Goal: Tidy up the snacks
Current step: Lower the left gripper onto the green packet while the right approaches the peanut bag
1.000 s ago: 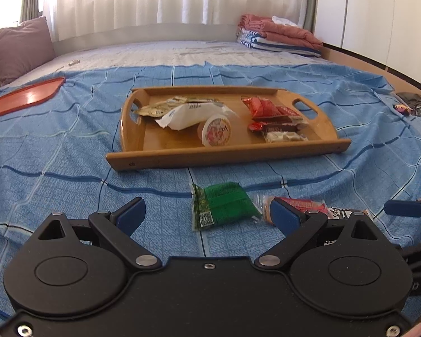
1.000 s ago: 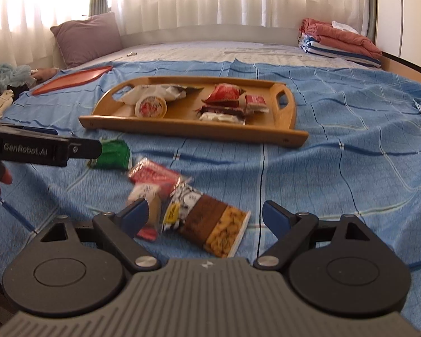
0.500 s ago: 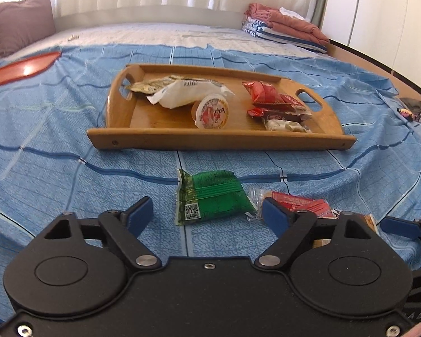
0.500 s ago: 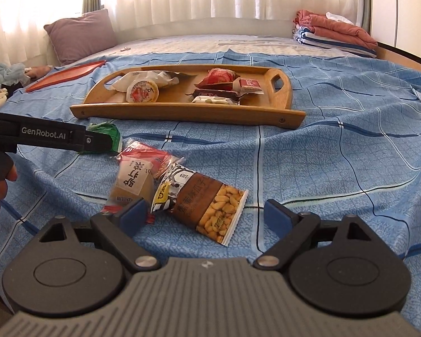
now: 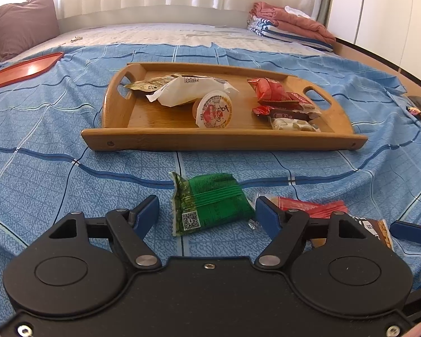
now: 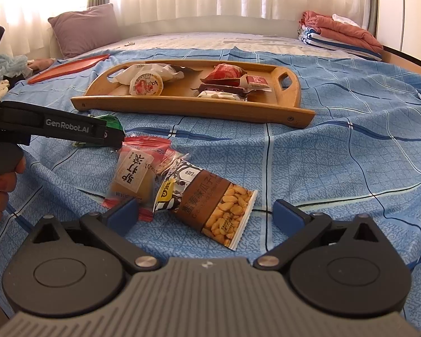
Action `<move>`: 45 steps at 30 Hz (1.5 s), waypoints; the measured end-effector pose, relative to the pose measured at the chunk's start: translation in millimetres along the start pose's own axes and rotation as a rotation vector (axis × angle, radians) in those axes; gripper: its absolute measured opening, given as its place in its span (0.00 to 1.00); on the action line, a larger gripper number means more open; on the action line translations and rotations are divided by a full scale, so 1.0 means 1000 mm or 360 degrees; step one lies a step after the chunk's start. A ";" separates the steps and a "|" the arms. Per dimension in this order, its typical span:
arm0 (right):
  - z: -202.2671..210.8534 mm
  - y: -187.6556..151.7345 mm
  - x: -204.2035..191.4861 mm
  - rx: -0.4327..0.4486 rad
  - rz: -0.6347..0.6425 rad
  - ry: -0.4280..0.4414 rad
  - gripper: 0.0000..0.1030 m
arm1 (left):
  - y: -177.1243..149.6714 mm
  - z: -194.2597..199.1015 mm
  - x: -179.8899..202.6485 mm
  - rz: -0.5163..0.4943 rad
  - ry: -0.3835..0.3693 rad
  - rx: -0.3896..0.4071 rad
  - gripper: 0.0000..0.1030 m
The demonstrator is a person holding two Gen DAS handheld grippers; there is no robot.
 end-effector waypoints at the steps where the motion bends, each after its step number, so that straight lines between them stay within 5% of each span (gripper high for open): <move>1: 0.000 0.000 0.000 0.0001 0.0002 -0.0001 1.00 | 0.000 0.000 0.001 -0.0004 0.0005 0.0008 0.63; 8: 0.000 0.000 -0.002 -0.0001 0.0017 0.0004 1.00 | 0.005 0.011 -0.001 0.0010 0.0013 0.0067 0.28; 14: 0.005 0.001 -0.003 0.0034 -0.0025 0.0030 0.95 | 0.009 0.021 -0.005 0.0014 -0.0030 0.0075 0.21; 16: 0.013 0.002 -0.004 0.0115 -0.0058 0.0050 0.81 | 0.008 0.025 -0.005 -0.0007 -0.0033 0.0089 0.20; 24: 0.025 0.002 0.007 0.0189 -0.0219 0.0017 0.68 | 0.005 0.020 -0.003 -0.0059 0.0037 0.0080 0.27; 33: 0.015 -0.003 -0.001 0.0151 -0.0096 -0.0061 0.75 | 0.000 -0.001 0.004 -0.0022 0.0031 0.0003 0.60; 36: 0.013 -0.002 -0.004 0.0146 -0.0074 -0.0065 0.74 | -0.002 -0.012 0.009 -0.0116 0.0068 0.0039 0.59; 38: 0.012 0.000 -0.002 0.0147 -0.0114 -0.0053 0.72 | 0.001 -0.013 0.009 -0.0070 0.0054 0.0044 0.51; 45: 0.015 0.009 0.010 0.0219 -0.0314 -0.0024 0.61 | 0.006 0.002 0.001 -0.0020 0.0034 0.0014 0.48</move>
Point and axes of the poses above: each gripper's, at about its wrist camera, not at the fingertips, and z roughly against the way its jaws point, x to its right, y to its top, the point moved 8 cm from there along -z, roughly the way its jaws point, and after that the axes turned 7 degrees about z, right-handed, at the moved point
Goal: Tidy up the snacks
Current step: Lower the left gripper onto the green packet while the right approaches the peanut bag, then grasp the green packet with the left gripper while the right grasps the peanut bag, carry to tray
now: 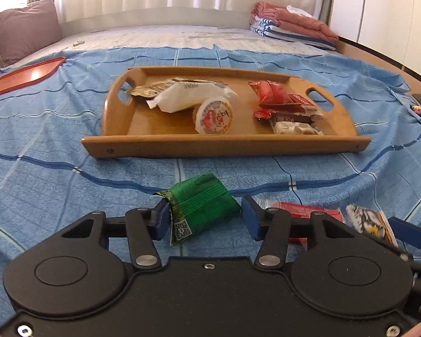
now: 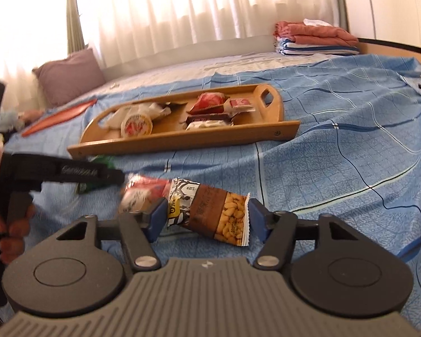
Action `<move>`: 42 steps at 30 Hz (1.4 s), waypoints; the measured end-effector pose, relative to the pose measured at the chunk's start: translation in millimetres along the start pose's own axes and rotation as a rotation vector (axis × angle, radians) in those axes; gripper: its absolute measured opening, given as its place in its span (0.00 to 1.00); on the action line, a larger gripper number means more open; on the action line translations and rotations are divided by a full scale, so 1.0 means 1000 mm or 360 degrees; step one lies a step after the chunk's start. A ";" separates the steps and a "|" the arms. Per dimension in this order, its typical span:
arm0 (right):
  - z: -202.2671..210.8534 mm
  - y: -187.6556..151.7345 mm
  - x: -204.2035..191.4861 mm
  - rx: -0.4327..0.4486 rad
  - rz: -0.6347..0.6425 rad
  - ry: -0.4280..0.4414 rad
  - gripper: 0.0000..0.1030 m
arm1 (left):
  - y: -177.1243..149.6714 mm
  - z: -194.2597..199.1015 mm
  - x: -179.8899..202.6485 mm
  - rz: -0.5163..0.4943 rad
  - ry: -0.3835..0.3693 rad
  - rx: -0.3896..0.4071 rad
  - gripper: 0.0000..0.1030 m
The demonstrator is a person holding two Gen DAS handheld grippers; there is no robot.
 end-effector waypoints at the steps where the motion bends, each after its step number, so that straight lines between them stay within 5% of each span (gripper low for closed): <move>1: 0.001 0.001 0.001 0.0008 -0.0022 0.0008 0.60 | 0.001 0.003 -0.002 0.0004 0.0003 0.0008 0.48; 13: 0.010 0.038 0.018 0.0108 -0.0165 0.0042 0.59 | 0.034 0.038 -0.007 -0.0055 -0.0008 0.0116 0.48; 24: -0.014 0.108 0.041 0.0132 -0.0171 0.0047 0.59 | 0.110 0.039 -0.012 -0.0035 -0.0093 0.0194 0.48; 35: -0.093 0.174 0.060 -0.0005 -0.0150 -0.0004 0.59 | 0.202 -0.033 -0.021 0.0039 -0.0137 0.0131 0.48; 42: -0.157 0.195 0.065 -0.0141 -0.0142 -0.0032 0.59 | 0.222 -0.113 -0.033 0.0098 -0.0114 -0.0062 0.48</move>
Point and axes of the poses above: each gripper's, at about its wrist camera, not at the fingertips, and z roughly against the way its jaws point, x to its right, y to its top, the point moved 8 cm from there along -z, roughly the way its jaws point, and after that the axes turned 7 degrees about z, right-handed, at the moved point
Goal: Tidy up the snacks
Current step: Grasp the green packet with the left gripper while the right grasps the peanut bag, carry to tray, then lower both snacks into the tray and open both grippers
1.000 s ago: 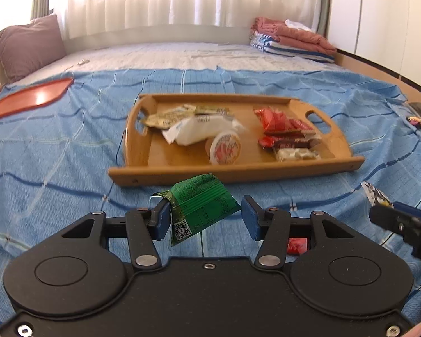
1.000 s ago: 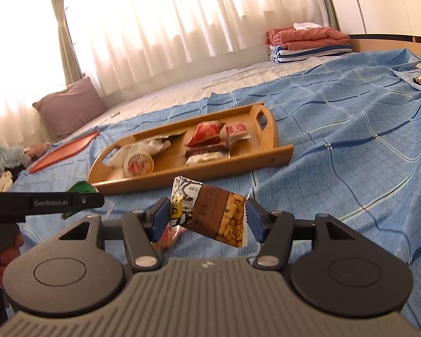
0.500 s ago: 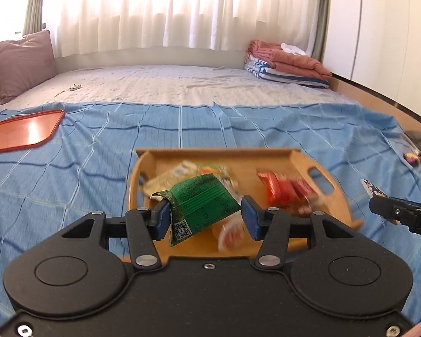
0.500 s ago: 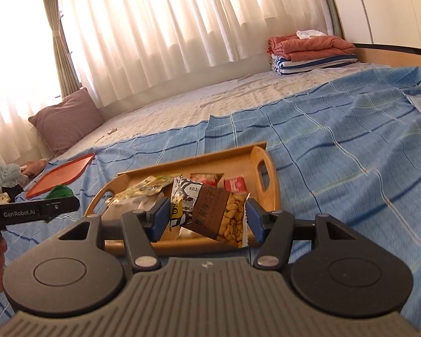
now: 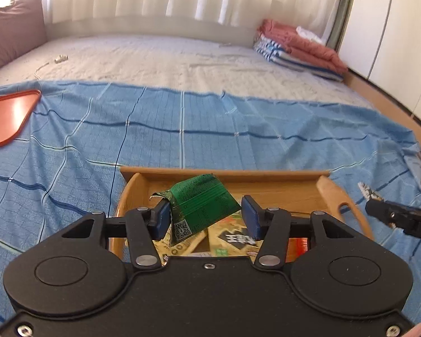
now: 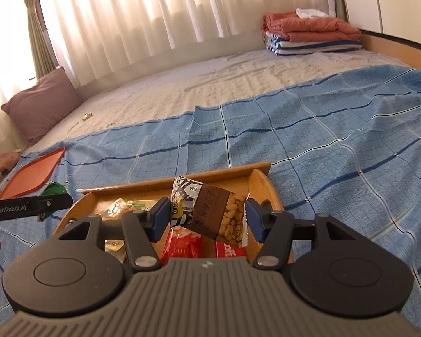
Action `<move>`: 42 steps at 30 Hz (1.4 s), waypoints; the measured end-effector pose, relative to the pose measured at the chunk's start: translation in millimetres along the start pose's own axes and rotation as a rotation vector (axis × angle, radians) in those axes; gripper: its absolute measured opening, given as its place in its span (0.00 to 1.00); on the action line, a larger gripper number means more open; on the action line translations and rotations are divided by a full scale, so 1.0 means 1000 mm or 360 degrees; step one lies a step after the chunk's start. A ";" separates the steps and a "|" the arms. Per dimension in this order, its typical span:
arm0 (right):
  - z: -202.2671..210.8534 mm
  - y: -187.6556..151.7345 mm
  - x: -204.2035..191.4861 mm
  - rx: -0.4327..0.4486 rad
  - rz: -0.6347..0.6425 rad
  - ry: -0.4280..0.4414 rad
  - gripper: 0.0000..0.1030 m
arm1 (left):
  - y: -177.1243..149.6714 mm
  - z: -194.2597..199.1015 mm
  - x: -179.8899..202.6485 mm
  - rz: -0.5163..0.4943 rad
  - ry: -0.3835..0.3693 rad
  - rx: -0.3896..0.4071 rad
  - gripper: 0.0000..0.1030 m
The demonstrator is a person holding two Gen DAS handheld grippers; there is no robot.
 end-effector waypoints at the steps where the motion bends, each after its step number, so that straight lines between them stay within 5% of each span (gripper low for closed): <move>1: -0.009 0.002 0.000 -0.0023 0.0004 -0.0010 0.59 | 0.001 -0.011 -0.003 0.0004 0.0017 -0.0021 0.48; 16: -0.096 -0.008 -0.002 -0.0208 0.0148 -0.0096 0.59 | -0.010 -0.100 -0.035 0.0009 0.0125 -0.0161 0.48; 33: -0.116 -0.022 0.003 -0.0273 0.0152 -0.0143 0.61 | -0.013 -0.103 -0.035 -0.0001 0.0143 -0.0156 0.49; 40: -0.105 -0.018 0.006 -0.0225 0.0118 -0.0139 0.74 | -0.013 -0.094 -0.035 0.0017 0.0161 -0.0161 0.53; 42: -0.100 -0.015 0.006 -0.0211 0.0101 -0.0126 0.77 | -0.013 -0.088 -0.034 0.0021 0.0163 -0.0162 0.62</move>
Point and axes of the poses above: each gripper's, at about its wrist camera, not at the fingertips, and z roughly against the way its jaws point, x to its right, y to its top, the point moved 8 cm from there along -z, roughly the way its jaws point, and after that the axes turned 7 degrees about z, right-handed, at the moved point
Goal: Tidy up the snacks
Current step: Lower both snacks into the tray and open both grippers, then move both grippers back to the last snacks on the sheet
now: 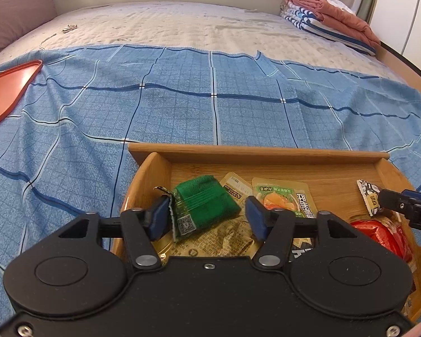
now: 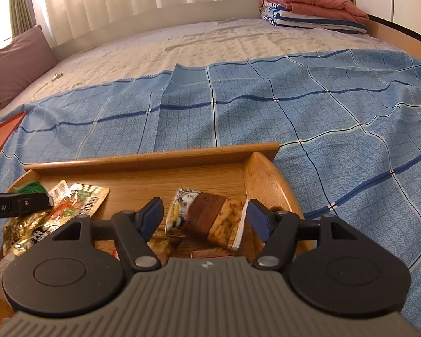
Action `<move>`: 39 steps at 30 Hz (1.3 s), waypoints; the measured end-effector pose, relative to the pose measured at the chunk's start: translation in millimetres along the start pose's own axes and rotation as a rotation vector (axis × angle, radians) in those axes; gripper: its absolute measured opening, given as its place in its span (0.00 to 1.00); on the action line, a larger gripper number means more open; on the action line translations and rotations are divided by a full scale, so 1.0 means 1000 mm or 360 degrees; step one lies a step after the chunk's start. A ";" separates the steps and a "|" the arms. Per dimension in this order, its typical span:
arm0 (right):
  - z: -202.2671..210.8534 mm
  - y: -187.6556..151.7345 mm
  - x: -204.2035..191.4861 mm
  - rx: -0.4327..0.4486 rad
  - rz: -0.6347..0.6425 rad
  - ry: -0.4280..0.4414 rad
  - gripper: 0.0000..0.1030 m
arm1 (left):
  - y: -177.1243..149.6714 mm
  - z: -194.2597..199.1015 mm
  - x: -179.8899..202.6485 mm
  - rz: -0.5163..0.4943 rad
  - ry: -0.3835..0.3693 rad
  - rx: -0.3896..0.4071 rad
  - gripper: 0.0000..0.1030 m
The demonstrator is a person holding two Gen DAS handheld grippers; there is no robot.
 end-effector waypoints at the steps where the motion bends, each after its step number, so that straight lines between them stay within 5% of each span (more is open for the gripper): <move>1: 0.004 0.001 0.000 0.0006 -0.0004 0.0004 0.80 | 0.000 0.003 0.001 -0.0002 -0.0017 -0.0005 0.72; 4: 0.018 0.003 -0.003 0.0039 0.0013 -0.0002 0.82 | 0.000 0.019 0.003 0.0006 -0.0015 0.0015 0.85; 20: 0.142 -0.005 -0.035 0.0233 0.0156 0.0095 0.88 | -0.053 0.137 0.011 -0.0135 -0.0027 0.0103 0.91; 39: 0.232 -0.134 -0.083 0.0328 0.0323 0.0152 0.89 | -0.143 0.248 0.044 -0.0386 -0.0175 0.0188 0.92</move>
Point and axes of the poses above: each gripper's, at about its wrist camera, not at the fingertips, and z roughly against the way its jaws point, x to its right, y to its top, the point moved 8 cm from there along -z, roughly the way its jaws point, and after that the axes turned 7 degrees about z, right-handed, at the moved point
